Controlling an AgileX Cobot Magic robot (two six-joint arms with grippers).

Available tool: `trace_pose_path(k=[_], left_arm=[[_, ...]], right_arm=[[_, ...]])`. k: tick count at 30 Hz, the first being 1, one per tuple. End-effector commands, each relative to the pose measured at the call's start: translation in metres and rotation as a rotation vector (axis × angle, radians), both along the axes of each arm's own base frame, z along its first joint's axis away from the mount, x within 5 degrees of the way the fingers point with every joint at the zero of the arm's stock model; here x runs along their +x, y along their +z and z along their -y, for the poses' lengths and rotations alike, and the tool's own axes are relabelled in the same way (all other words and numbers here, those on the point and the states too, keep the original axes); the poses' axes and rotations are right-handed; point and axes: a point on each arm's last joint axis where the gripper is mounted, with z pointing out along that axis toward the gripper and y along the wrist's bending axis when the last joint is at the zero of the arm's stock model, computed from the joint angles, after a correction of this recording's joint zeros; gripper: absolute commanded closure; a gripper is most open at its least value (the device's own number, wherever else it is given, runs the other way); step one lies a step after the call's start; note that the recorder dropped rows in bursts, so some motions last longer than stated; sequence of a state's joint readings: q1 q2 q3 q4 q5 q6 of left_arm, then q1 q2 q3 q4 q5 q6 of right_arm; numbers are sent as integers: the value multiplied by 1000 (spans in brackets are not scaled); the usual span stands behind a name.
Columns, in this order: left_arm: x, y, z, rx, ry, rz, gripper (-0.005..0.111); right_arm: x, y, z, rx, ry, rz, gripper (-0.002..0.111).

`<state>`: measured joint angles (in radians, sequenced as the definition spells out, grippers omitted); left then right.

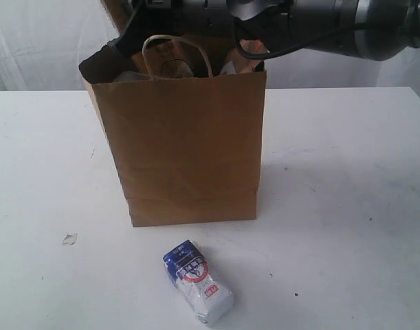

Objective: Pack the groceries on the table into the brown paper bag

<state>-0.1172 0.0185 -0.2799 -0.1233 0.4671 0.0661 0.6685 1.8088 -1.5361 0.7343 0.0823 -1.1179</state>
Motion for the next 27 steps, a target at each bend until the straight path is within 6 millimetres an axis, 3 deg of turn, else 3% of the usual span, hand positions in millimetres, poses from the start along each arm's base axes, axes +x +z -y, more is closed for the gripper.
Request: trace_pose_path(k=[1, 4, 9, 27], left_arm=[[0, -2, 0, -1, -10, 3, 107], [0, -2, 0, -1, -10, 3, 107], [0, -2, 0, -1, -10, 3, 107], [0, -2, 0, -1, -10, 3, 107]], right_arm=[[0, -43, -4, -118, 84, -152, 108], [-2, -37, -2, -113, 86, -138, 106], [-5, -49, -4, -176, 136, -184, 86], [11, -48, 14, -97, 14, -194, 86]])
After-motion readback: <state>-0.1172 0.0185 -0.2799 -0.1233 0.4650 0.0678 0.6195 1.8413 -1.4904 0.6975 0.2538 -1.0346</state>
